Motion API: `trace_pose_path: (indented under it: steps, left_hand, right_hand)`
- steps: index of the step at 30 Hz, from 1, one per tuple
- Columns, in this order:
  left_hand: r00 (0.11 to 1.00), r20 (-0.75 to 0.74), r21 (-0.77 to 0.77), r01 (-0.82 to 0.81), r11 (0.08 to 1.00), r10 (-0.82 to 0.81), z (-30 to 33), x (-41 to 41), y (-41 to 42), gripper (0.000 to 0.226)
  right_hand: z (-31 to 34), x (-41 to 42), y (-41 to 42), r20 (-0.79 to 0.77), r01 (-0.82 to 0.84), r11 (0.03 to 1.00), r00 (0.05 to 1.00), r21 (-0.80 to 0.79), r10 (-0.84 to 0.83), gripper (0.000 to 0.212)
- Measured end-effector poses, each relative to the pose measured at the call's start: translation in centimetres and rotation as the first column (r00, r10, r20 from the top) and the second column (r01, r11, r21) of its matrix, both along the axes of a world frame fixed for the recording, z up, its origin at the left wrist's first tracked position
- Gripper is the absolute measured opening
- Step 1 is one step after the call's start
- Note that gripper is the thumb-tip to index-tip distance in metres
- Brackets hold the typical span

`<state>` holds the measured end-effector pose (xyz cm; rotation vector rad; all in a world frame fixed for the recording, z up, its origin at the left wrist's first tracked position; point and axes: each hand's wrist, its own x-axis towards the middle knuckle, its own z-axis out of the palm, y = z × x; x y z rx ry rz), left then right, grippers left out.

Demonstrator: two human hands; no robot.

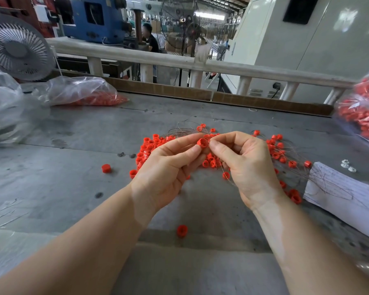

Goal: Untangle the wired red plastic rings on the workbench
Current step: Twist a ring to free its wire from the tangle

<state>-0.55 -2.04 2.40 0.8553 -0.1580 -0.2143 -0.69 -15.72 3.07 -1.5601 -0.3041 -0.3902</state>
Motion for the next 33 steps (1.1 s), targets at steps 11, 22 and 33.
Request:
trace_pose_path:
  steps: [11, 22, 33]
  left_hand:
    - [1.000, 0.007, 0.022, 0.012, 1.000, -0.012, 0.07, -0.02, -0.01, 0.025]
    - [1.000, 0.016, 0.036, -0.014, 0.999, 0.014, 0.11, -0.07, -0.05, 0.024]
    - [0.999, -0.039, 0.004, -0.012, 1.000, 0.012, 0.30, -0.09, 0.10, 0.020]
  right_hand:
    - [-0.12, 0.08, -0.01, 0.064, 0.057, 0.993, 0.997, -0.099, -0.051, 0.019]
    - [-0.13, 0.11, 0.11, 0.063, 0.061, 0.991, 0.997, -0.115, -0.054, 0.018]
    - [-0.03, 0.05, 0.16, 0.099, 0.108, 0.982, 0.991, -0.156, -0.093, 0.020]
